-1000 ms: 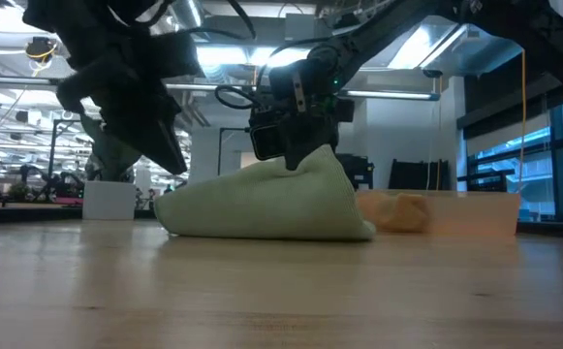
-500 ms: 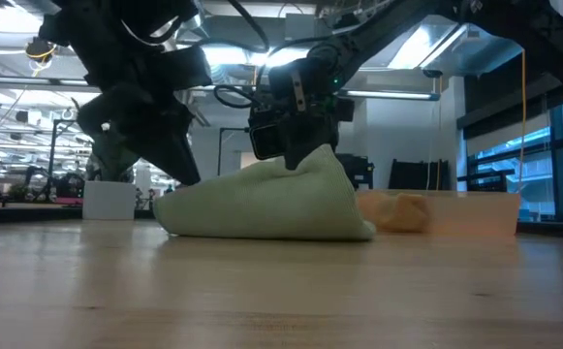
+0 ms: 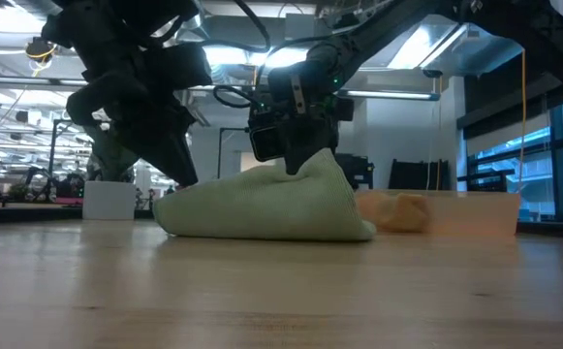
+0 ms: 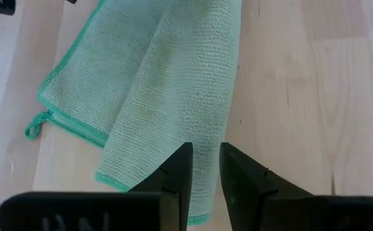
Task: Roll microfiber towels into tight, uniform cylinder then place into a basket
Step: Roll the green microfiber towel
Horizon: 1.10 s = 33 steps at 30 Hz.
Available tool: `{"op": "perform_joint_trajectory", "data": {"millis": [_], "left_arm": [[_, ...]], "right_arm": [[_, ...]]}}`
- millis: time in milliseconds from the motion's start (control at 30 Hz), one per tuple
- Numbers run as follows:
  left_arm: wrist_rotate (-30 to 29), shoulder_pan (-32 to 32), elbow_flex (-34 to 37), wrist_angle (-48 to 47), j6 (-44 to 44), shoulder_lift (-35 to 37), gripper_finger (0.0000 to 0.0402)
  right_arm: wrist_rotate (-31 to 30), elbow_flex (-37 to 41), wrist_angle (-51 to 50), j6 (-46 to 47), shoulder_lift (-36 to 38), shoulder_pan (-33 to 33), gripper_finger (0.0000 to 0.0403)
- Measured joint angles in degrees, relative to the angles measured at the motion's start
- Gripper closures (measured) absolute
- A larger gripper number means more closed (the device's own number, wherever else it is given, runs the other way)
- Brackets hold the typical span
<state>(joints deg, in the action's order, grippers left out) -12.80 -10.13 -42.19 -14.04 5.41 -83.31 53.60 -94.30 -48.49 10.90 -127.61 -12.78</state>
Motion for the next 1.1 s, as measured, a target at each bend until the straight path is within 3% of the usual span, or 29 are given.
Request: {"op": "perform_joint_trajectory", "data": {"millis": [367, 667, 900, 1100], "left_arm": [[-4.5, 0.5, 0.0, -0.5, 1.7, 0.0, 0.0333], [6.3, 0.9, 0.0, -0.5, 4.0, 0.0, 0.0335], [5.5, 0.7, 0.0, -0.5, 4.7, 0.0, 0.0368], [2.7, 0.7, 0.0, -0.4, 4.8, 0.0, 0.0351]], "right_arm": [[0.0, 0.0, 0.7, 0.9, 0.0, 0.0, 0.0391], [-0.1, 0.0, 1.1, 1.1, 0.0, 0.0, 0.0391], [-0.1, 0.0, 1.1, 1.1, 0.0, 0.0, 0.0391], [-0.1, 0.0, 1.1, 1.1, 0.0, 0.0, 0.0391]]}}
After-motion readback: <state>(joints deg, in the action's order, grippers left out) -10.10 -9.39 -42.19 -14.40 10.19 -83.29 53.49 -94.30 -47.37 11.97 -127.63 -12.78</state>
